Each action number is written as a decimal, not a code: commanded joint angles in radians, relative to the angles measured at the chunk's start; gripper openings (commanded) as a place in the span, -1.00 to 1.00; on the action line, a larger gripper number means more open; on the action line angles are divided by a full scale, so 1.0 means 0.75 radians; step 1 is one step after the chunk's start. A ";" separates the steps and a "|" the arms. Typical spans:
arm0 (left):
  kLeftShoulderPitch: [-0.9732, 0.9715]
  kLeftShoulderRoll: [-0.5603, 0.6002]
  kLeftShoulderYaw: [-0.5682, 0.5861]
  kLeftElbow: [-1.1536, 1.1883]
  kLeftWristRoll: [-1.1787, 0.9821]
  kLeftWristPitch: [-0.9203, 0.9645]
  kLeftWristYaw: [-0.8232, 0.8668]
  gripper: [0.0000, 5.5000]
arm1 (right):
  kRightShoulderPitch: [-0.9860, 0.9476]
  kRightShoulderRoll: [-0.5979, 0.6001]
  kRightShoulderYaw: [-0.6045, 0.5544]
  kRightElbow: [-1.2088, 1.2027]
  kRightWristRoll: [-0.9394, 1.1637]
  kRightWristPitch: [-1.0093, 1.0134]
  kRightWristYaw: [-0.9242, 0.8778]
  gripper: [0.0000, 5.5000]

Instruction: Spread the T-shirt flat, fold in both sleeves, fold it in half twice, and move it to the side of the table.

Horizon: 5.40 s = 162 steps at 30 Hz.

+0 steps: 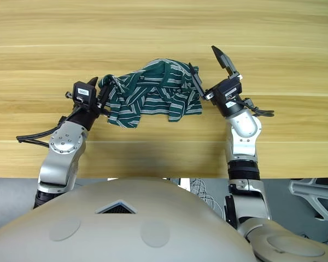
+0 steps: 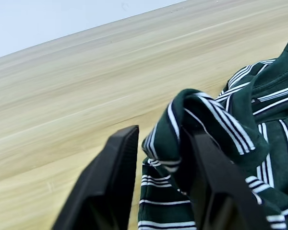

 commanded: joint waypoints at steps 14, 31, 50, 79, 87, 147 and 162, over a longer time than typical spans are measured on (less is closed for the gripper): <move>0.072 -0.026 0.029 -0.079 -0.113 -0.003 -0.052 -0.99 | 0.191 -0.072 0.146 -0.427 -0.029 0.773 -0.013 0.16; 0.095 -0.019 0.027 -0.117 -0.122 0.006 -0.053 -1.00 | 0.141 -0.057 0.130 -0.443 -0.093 1.023 -0.129 -0.24; 0.150 -0.030 0.096 -0.145 -0.193 -0.014 -0.056 -1.00 | 0.164 -0.119 0.025 -0.628 0.141 1.124 0.044 -0.99; -0.623 0.349 0.770 -0.324 -0.827 0.206 -0.152 -1.00 | -0.515 -0.674 -0.405 -0.529 0.467 0.936 0.666 -0.99; -1.079 0.560 0.822 -0.011 -1.016 0.414 -0.155 -1.00 | -0.981 -0.575 -0.265 -0.255 0.441 1.087 0.487 -0.99; -0.276 0.785 0.576 0.647 -0.455 -0.542 -1.430 -1.00 | -0.938 -0.523 -0.208 1.015 -0.038 0.074 1.296 -0.99; 0.090 0.864 0.637 0.293 -0.439 -0.535 -1.381 -1.00 | -0.151 -0.797 -0.120 -0.146 0.196 0.216 1.343 -0.99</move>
